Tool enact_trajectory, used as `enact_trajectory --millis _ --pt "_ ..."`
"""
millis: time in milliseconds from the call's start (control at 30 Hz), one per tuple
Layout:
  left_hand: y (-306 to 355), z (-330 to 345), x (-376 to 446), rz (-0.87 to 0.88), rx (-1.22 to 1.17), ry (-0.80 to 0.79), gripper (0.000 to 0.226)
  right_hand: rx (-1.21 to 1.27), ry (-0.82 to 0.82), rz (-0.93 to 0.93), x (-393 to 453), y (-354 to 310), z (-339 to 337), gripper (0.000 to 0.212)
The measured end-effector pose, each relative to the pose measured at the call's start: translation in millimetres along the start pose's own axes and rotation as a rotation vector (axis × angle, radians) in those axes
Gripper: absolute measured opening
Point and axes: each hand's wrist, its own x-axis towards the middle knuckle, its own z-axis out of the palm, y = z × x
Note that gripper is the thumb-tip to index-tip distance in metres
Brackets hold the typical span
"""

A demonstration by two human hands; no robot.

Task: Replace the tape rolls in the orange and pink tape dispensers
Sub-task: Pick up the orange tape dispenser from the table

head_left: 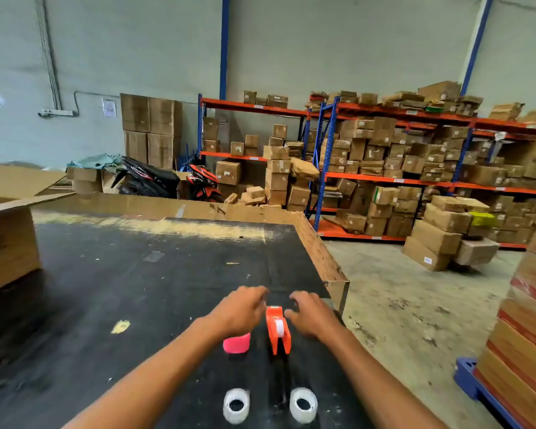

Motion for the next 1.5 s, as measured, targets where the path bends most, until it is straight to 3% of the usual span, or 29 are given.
enact_trajectory --millis 100,200,333,467,567,767,1000,1133,1200,1267,1400,1500 --pt "6.1 37.7 6.8 -0.094 -0.054 -0.166 0.029 0.068 -0.156 0.109 -4.3 20.2 33.1 0.034" --pt "14.4 60.5 11.7 -0.225 -0.165 -0.217 0.035 0.151 -0.143 0.137 -6.6 30.5 54.7 0.025" --pt "21.0 77.3 15.6 -0.454 -0.558 -0.065 0.046 0.361 0.008 0.132 -3.6 34.3 61.1 0.022" --pt "29.5 79.4 25.7 -0.577 -0.922 0.178 0.037 0.466 0.064 -0.040 -7.8 32.3 53.1 0.013" --pt "27.0 75.9 23.4 -0.462 -0.779 0.343 0.021 0.790 -0.039 -0.089 -9.3 27.4 39.0 0.018" --pt "29.3 60.6 6.6 -0.219 -0.627 0.334 0.020 0.995 -0.054 -0.121 -2.3 16.6 27.2 0.022" --pt "23.3 42.5 2.1 -0.322 -0.648 0.376 0.025 1.120 -0.049 -0.219 -1.1 -0.5 32.3 0.022" --pt "9.4 37.2 4.7 -0.320 -0.528 0.405 0.025 1.166 -0.023 -0.203 2.9 -4.5 28.0 0.020" --pt "-16.4 18.8 5.6 -0.458 -0.537 0.441 0.025 1.141 0.069 -0.059 9.9 13.7 23.9 0.021" --pt "-41.5 -1.1 6.0 -0.545 -0.678 0.451 0.027 0.955 0.063 0.031 16.9 36.2 22.5 0.020" --pt "-41.3 -10.1 5.1 -0.517 -0.985 0.262 0.018 0.463 -0.050 0.107 16.2 30.5 57.0 0.030" --pt "-23.5 -2.3 1.1 -0.498 -1.128 0.192 0.017 0.107 -0.022 0.189 17.4 8.4 82.8 0.044"
